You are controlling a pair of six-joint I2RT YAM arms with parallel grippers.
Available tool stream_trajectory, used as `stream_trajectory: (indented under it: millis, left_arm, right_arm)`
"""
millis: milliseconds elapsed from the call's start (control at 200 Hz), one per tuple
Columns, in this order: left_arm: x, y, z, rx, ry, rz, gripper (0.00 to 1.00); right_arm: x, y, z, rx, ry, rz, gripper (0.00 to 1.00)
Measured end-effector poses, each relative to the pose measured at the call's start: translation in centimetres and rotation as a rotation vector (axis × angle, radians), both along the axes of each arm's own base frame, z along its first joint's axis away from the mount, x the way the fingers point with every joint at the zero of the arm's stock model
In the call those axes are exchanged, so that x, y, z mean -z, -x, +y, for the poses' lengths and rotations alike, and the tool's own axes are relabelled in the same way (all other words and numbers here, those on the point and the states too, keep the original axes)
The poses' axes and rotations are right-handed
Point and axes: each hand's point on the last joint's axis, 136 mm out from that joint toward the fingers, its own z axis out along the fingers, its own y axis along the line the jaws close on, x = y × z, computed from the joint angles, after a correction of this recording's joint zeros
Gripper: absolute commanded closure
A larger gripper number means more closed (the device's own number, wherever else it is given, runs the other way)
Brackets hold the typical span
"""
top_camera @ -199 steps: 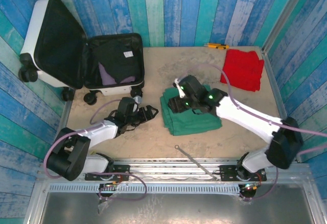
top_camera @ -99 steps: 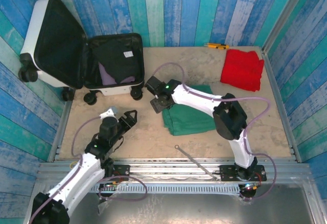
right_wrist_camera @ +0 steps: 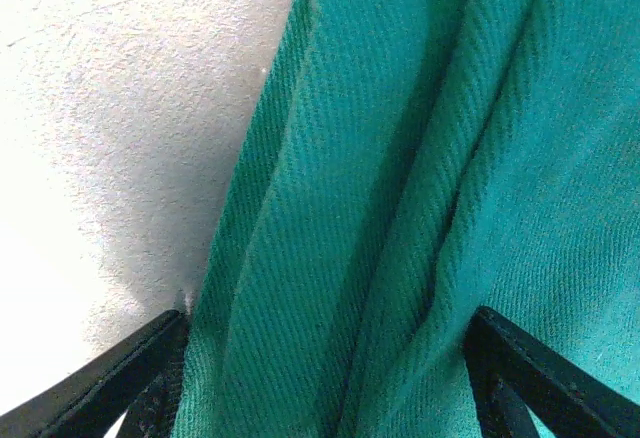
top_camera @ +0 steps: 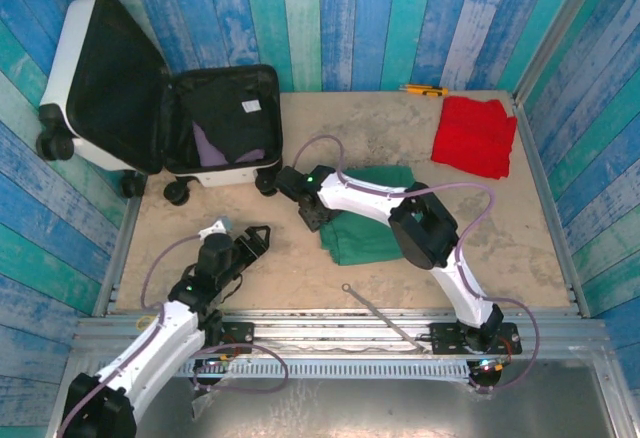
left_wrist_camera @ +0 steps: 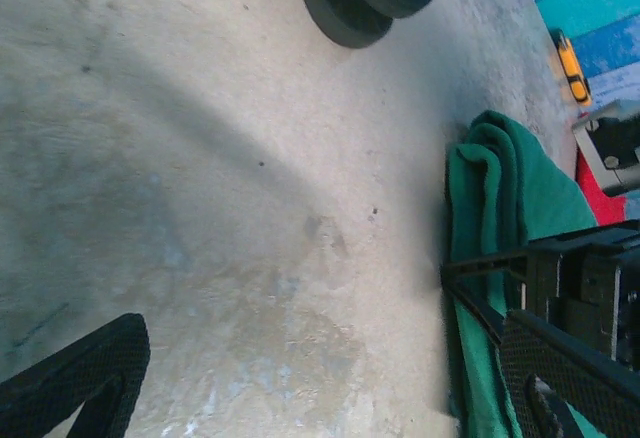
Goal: Pack the luggage
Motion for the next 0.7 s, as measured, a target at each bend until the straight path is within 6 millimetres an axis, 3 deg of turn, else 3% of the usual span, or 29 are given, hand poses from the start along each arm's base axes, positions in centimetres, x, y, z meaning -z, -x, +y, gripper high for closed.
stream_trajectory:
  millis: [90,256,501,702]
  left_arm:
    - [-0.1,0.1,-1.5,0.081,0.02,0.005,0.06]
    - [-1.0,0.4,-4.2,0.229,0.067,-0.019,0.06]
    - [-4.6,1.1,-9.0,0.469,0.152,-0.125,0.06]
    - [-7.3,0.5,-11.1,0.561,0.198,-0.212,0.06]
  right_arm:
    - [0.3,-0.1,-0.6,0.014,-0.027,0.006,0.55]
    - [0.0,-1.1,-2.1,0.036,-0.06,0.002,0.98]
    - [-0.9,-0.2,-3.3,0.026,-0.248,0.065,0.99]
    - [-5.0,0.1,-4.7,0.013,-0.497,0.102,0.99]
